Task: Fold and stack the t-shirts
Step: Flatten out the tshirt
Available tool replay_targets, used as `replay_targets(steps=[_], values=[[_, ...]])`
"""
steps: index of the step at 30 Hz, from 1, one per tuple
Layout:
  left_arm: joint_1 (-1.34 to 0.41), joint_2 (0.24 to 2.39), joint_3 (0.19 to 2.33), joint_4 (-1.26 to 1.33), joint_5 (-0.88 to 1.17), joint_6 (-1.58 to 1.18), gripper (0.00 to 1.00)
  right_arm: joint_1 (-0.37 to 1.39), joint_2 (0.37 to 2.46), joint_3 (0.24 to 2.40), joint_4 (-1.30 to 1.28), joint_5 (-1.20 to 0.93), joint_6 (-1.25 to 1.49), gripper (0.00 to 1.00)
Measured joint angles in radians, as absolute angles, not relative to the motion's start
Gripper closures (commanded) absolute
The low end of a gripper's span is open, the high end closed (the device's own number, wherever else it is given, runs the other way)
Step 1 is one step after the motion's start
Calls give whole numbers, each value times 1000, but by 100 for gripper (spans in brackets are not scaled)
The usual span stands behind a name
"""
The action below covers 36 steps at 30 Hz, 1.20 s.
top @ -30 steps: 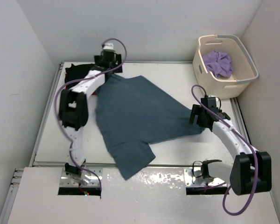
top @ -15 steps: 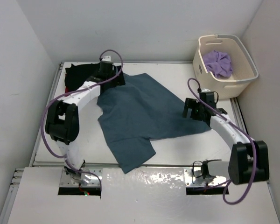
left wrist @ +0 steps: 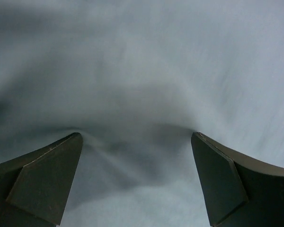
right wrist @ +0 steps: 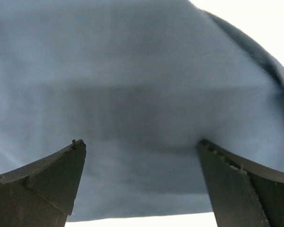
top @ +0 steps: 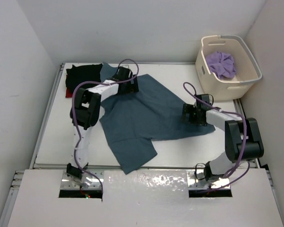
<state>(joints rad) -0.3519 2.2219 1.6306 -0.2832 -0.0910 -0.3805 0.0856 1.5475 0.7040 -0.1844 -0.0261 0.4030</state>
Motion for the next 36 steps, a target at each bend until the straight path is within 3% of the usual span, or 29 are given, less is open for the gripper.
replay_targets(steps=[9,18,22,31,36], values=[[-303,2696,2383,-310,82,-339,0,86,1695,832,-111,-51,445,1],[-231,2706,2362,-181,297,-408,0,94,1762,988,-142,-77,420,1],[-232,2494,2120,-261,265,-374,0,95,1672,1010,-196,-27,393,1],[-300,1503,1224,-304,27,-499,0,0,1354,793,-304,119,417,1],[-390,1262,868,-405,-45,-644,0,-57,1299,691,-352,204,460,1]])
